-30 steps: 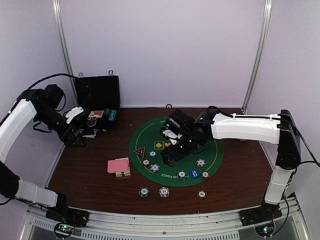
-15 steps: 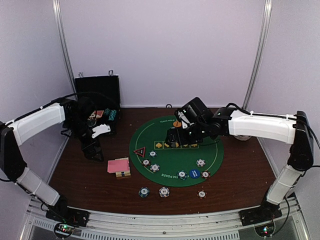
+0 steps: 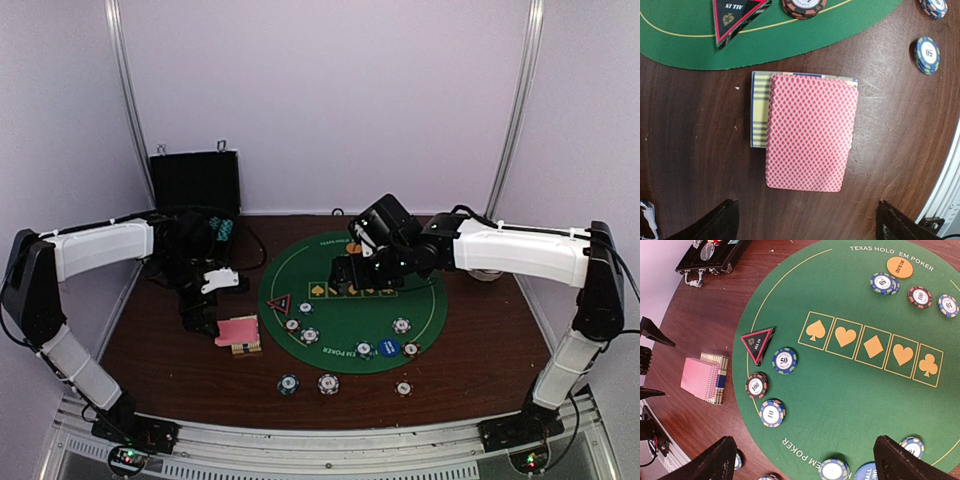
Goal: Distribute texas hold em gaming equipment
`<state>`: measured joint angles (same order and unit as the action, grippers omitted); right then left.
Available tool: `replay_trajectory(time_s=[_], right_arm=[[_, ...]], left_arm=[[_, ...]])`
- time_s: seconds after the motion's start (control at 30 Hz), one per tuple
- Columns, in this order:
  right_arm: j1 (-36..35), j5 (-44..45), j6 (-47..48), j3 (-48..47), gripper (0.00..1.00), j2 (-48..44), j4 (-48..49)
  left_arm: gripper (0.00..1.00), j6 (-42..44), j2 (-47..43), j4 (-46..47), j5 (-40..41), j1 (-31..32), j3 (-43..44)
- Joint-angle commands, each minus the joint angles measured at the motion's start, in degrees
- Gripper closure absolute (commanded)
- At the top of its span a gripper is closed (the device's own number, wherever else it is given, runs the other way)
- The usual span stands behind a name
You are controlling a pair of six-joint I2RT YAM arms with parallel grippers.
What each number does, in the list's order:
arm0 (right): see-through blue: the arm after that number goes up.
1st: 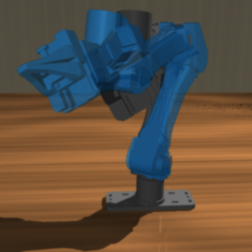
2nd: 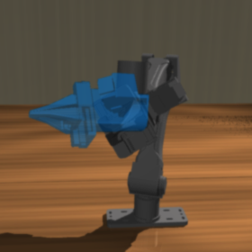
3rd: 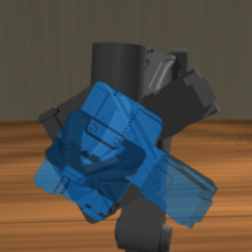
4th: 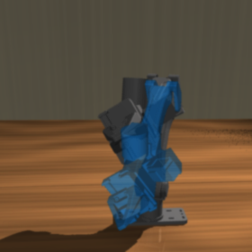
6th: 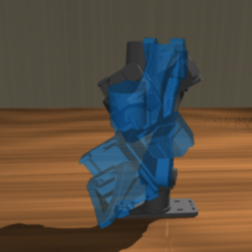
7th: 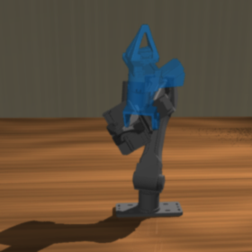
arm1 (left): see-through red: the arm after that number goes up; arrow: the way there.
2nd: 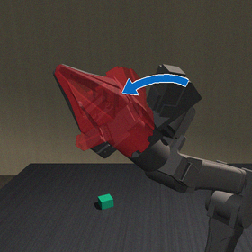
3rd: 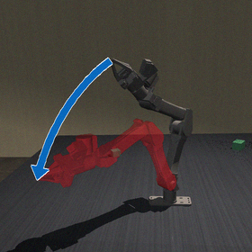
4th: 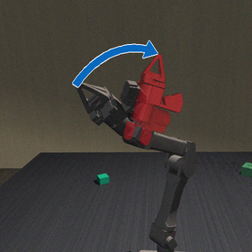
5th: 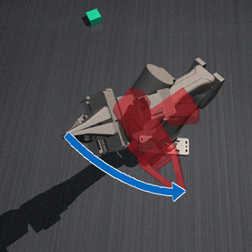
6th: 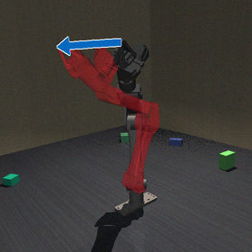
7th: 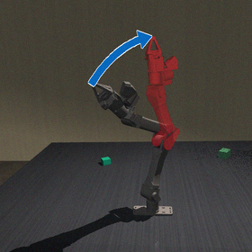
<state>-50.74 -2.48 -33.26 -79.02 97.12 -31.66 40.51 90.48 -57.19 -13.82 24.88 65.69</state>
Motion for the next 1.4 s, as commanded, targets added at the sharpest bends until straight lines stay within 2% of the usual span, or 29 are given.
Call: replay_trajectory(time_s=[0.0, 0.4, 1.37], right_arm=[[-0.88, 2.22, -0.03, 0.08, 0.0, -0.99, -0.01], [-1.77, 2.22, 1.39, 0.14, 0.01, -1.23, -0.15], [-2.35, 2.22, 2.1, 1.42, 0.01, -2.91, -1.82]], left_arm=[[0.02, 3.77, 0.61, 3.85, 0.96, 1.27, -1.68], [0.02, 4.51, 5.11, 4.18, 2.76, 2.05, 0.02], [0.02, 2.35, 9.66, 5.24, 4.21, 3.58, 1.1]])
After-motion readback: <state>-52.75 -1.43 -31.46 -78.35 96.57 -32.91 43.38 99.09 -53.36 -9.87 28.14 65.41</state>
